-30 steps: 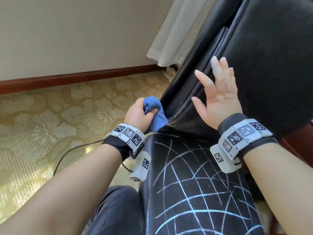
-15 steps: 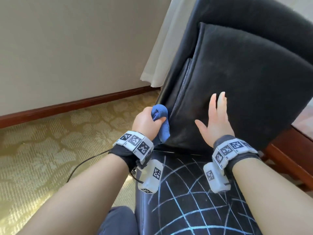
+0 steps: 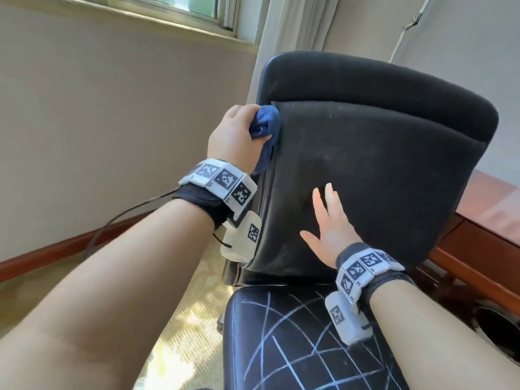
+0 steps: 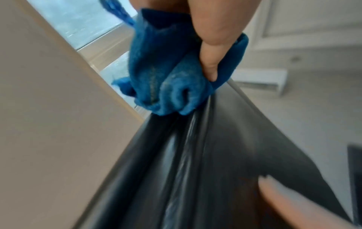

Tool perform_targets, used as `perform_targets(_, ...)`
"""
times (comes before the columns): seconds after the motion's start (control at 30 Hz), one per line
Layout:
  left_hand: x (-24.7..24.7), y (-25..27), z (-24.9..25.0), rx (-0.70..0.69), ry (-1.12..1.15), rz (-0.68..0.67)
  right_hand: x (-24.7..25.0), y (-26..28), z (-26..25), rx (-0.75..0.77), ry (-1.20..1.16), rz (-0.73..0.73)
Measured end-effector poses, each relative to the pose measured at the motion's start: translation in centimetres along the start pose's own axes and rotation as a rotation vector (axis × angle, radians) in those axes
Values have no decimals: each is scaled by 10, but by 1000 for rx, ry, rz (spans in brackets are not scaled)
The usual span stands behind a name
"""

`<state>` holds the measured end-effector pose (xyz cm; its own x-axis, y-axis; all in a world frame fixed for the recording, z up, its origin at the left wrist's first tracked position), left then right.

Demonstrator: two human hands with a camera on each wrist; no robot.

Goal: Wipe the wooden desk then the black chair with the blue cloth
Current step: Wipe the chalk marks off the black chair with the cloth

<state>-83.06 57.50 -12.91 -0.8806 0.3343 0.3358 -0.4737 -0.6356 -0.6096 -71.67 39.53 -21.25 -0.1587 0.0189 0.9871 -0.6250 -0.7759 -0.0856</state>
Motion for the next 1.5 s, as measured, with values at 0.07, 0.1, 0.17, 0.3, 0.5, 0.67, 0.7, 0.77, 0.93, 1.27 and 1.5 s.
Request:
perform_targets(0.07, -14, 12, -4, -39, -132, -72, -2, -2, -4, -14, -13, 3)
perform_targets(0.1, -20, 19, -7, -35, -165, -101, -3, -3, -5, -21, -12, 9)
perform_targets(0.17, -25, 28, -14, 5, -156, -105, -7, -5, -7, -31, -14, 18)
perform_targets(0.3, -27, 41, -27, -14, -127, -107, -17, -4, -7, -40, 3, 27)
perform_targets(0.5, -31, 97, -57, -140, -233, -330, -26, -6, -11, -57, -6, 11)
perform_targets(0.67, -19, 94, -63, 116, -346, -495, -22, -2, -11, -44, 2, -8)
perform_targets(0.7, -13, 85, -52, 77, -290, -404, -20, -1, -10, -37, 2, -15)
perform_targets(0.77, -4, 57, -22, -30, -223, -247, -16, 1, -6, -19, 3, -29)
perform_targets(0.93, 3, -3, 20, 28, -236, -135, -2, 11, 7, 44, -36, -92)
perform_targets(1.27, -18, -66, 79, 3, -303, -36, 27, 4, 85, -82, -146, -59)
perform_targets(1.5, -103, -71, 123, -31, -413, -217, 29, 7, 117, -87, -222, -33)
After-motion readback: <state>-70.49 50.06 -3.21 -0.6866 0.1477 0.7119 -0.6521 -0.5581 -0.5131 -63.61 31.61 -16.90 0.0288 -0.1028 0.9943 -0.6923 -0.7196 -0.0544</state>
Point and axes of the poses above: each hand's wrist, its own y-axis away from the middle knuckle, its own x-axis out of the back of the hand, z = x × y, the point moved 1 cm from there along -y, towards the middle knuckle, and after that the axes turned 10 degrees about y, right-handed, at the moved point
